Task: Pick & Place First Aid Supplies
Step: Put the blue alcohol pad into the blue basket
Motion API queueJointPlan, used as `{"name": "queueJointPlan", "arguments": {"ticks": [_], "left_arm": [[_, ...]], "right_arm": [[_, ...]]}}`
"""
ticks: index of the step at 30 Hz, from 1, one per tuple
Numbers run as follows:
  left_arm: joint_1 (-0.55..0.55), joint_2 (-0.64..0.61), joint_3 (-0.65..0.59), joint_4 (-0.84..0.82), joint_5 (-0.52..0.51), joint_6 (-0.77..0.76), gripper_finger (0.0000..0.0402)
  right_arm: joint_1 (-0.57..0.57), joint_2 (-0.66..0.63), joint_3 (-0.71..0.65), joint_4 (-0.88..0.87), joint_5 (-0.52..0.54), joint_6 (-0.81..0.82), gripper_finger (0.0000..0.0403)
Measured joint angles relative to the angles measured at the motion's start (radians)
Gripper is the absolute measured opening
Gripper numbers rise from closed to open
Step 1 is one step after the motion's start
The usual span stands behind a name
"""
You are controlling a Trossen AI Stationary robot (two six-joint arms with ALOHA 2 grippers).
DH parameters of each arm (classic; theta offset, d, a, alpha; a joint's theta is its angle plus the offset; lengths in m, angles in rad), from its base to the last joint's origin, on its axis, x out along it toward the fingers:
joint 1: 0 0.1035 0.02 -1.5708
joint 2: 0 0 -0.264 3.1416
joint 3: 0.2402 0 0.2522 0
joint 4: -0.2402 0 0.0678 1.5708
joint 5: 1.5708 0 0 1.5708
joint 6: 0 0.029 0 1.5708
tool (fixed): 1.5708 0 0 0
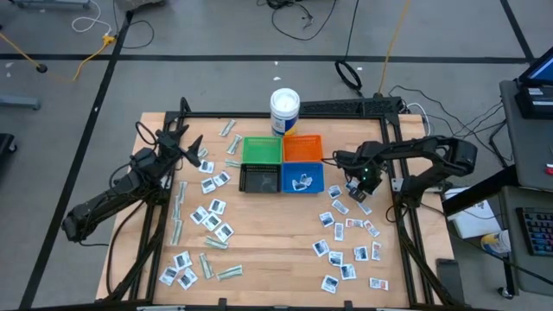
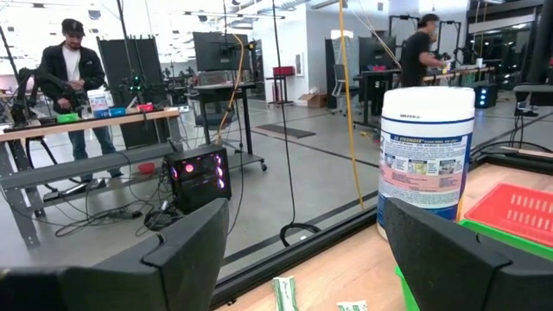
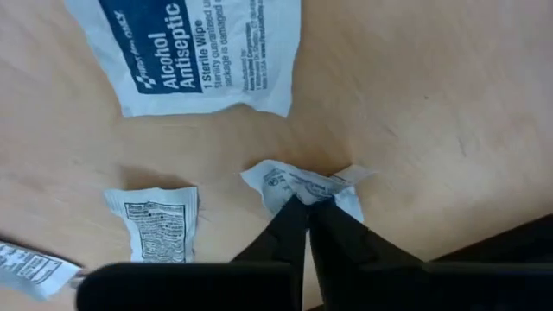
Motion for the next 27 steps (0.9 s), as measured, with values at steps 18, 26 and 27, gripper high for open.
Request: {"name": "queueJointPlan", "arguments": {"ticks": [18,26,27], "left_arm": [[0.0,0.0,0.0,0.0,0.0,0.0,0.0308],[0.0,0.0,0.0,0.0,0.0,0.0,0.0308],[0.0,0.0,0.0,0.0,0.0,0.0,0.0308]], "right_arm": [[0.0,-0.095,0.21,-0.212,0.038,0.51,0.0001],[0.037,-0.037,0.376,-0.208,0.034,0.636,0.0],[0.042,-0.021,0.402,-0.209,0.035,0.642,0.0]]}}
